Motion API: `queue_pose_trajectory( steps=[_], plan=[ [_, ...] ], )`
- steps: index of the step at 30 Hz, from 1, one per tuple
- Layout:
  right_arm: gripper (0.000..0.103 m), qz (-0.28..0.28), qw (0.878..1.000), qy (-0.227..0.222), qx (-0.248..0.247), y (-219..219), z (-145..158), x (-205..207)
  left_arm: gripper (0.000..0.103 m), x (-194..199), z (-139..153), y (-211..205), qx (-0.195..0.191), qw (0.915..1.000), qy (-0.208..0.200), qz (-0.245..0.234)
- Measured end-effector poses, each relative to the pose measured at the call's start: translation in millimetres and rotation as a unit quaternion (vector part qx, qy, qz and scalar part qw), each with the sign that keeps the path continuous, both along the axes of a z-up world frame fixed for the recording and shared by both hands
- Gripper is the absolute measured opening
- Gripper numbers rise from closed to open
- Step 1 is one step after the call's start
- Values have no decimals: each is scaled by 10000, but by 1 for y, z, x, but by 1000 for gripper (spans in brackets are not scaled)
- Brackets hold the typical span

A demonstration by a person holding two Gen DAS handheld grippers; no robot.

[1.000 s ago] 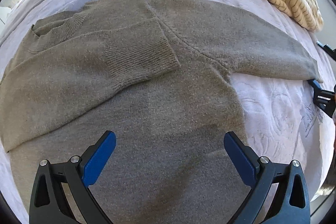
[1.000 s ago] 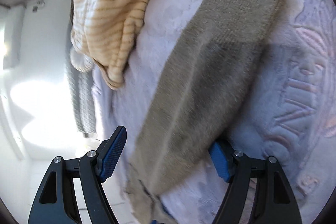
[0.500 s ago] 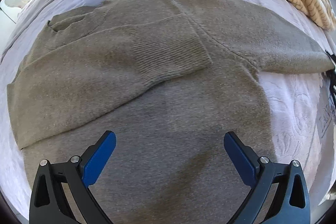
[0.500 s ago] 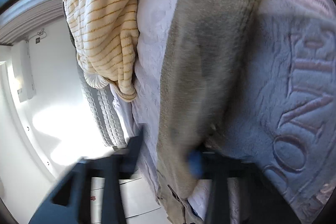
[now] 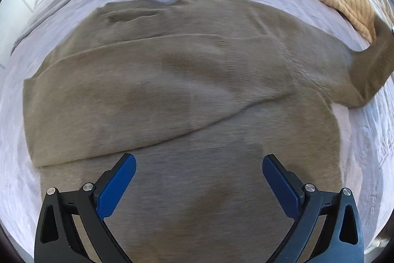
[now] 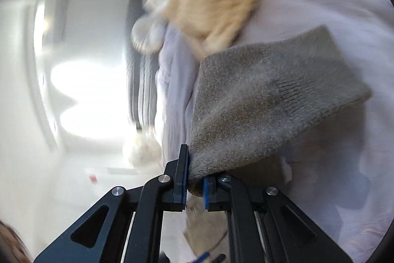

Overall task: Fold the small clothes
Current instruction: 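Carry the sleeve across the sweater body toward the left gripper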

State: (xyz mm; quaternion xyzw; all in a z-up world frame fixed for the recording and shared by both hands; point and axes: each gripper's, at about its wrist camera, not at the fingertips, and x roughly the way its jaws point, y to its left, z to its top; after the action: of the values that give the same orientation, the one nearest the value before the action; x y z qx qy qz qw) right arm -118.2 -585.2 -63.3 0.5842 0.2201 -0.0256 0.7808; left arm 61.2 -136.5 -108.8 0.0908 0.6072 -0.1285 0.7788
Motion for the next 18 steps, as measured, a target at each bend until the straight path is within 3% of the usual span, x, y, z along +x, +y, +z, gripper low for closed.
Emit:
queue_pose_trajectory(
  steps=[3, 5, 7, 9, 12, 15, 16, 18],
  plan=[
    [10, 812, 9929, 262, -828, 45, 19, 42, 103, 2, -1, 18, -19, 9998, -46, 191],
    [11, 1403, 9794, 461, -1374, 82, 26, 69, 103, 2, 1, 32, -34, 9994, -88, 335],
    [11, 2068, 9583, 675, -1853, 129, 24, 98, 103, 5, -1, 48, -32, 9989, -95, 467],
    [11, 2565, 9397, 858, -2091, 167, 13, 118, 103, 11, -3, 62, -23, 9981, -105, 603],
    [10, 3162, 9130, 1333, -2207, 215, -24, 142, 103, 15, -4, 85, -42, 9964, -141, 835],
    [15, 3331, 8942, 1995, -2230, 237, -61, 154, 103, 26, -4, 102, -80, 9952, -202, 952],
    [18, 3309, 8903, 2236, -2191, 238, -71, 156, 103, 28, -4, 108, -101, 9948, -236, 983],
    [40, 3202, 8933, 2569, -1828, 234, -87, 152, 103, 31, -1, 118, -160, 9943, -293, 1010]
  ],
)
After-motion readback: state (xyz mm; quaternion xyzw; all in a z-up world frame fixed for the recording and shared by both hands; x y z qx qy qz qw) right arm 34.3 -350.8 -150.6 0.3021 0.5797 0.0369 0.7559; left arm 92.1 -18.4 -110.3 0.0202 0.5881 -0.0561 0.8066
